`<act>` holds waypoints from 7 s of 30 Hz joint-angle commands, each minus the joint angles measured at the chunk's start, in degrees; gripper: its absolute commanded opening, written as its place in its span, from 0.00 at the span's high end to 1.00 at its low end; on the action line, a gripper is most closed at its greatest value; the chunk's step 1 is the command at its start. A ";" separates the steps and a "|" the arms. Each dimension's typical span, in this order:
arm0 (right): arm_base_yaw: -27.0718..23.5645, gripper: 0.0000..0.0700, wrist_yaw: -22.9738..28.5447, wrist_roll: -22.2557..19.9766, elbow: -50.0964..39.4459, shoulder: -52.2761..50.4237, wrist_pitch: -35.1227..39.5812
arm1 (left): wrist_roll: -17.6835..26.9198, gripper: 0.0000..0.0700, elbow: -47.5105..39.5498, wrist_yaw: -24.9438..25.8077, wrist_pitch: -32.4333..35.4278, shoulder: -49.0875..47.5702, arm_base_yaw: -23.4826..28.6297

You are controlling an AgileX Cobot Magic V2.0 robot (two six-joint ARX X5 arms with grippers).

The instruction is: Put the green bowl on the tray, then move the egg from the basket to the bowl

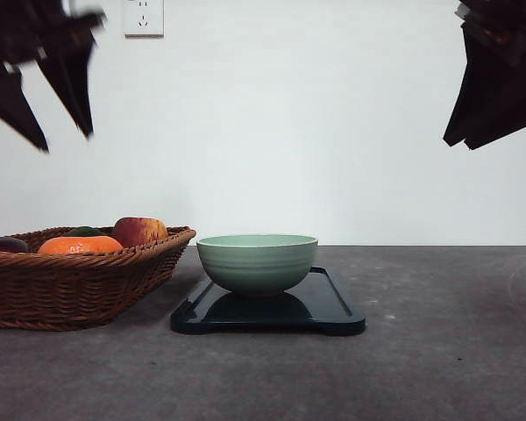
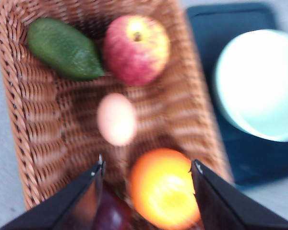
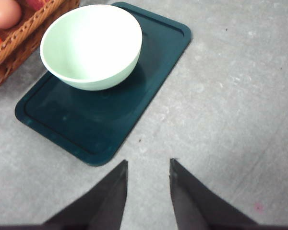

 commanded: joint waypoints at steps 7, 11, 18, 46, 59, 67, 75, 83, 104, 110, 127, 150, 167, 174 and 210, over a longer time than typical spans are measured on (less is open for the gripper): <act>0.22 0.76 0.04 0.76 0.22 0.48 0.99 | 0.99 0.33 1.05 -4.81 6.64 9.94 -0.52; 0.22 0.76 0.04 1.63 0.22 0.48 0.99 | 0.97 0.33 1.05 -4.81 8.52 13.33 -0.61; 0.22 0.76 0.06 1.88 0.22 0.48 0.99 | 0.96 0.33 1.05 -4.85 11.08 17.33 -0.83; 0.22 0.76 0.09 2.12 0.22 0.48 1.80 | 0.55 0.34 1.05 -4.94 12.62 21.98 -0.83; 0.22 0.76 0.09 2.10 0.22 0.48 1.80 | -0.61 0.58 1.05 -4.90 11.53 22.00 -0.83; 0.22 0.76 0.11 2.12 0.22 0.48 1.78 | -1.85 0.70 1.05 -4.74 10.15 21.97 -0.83; 0.22 0.76 0.11 2.12 0.22 0.48 1.78 | -1.89 0.70 1.07 -4.73 9.13 19.93 -0.83; 0.22 0.76 0.11 2.12 0.22 0.48 1.80 | -1.89 0.71 1.07 -4.72 7.92 13.75 -0.83; 0.22 0.76 0.07 2.10 0.22 0.48 2.19 | -5.49 0.73 1.38 13.34 18.83 -0.30 -6.64; 0.22 0.76 0.07 2.08 0.22 0.48 2.19 | -4.39 0.73 1.38 10.27 22.06 1.55 -11.59; 0.22 0.76 0.05 2.08 0.22 0.48 1.54 | -2.00 0.73 1.38 -0.55 30.56 13.42 -21.06; 0.22 0.76 0.04 2.05 0.22 0.48 -0.41 | -2.00 0.73 1.38 -3.52 36.73 25.55 -21.83; 0.22 0.76 0.06 2.05 0.22 0.48 -0.43 | -2.28 0.55 1.69 -4.08 35.79 28.25 -22.24; 0.22 0.76 0.07 2.08 0.22 0.48 -0.45 | -2.31 0.55 4.23 -4.06 32.35 27.75 -22.56; 0.24 0.76 0.07 2.05 0.22 0.48 -1.37 | -3.21 0.54 -11.60 -4.44 21.47 -12.37 -20.85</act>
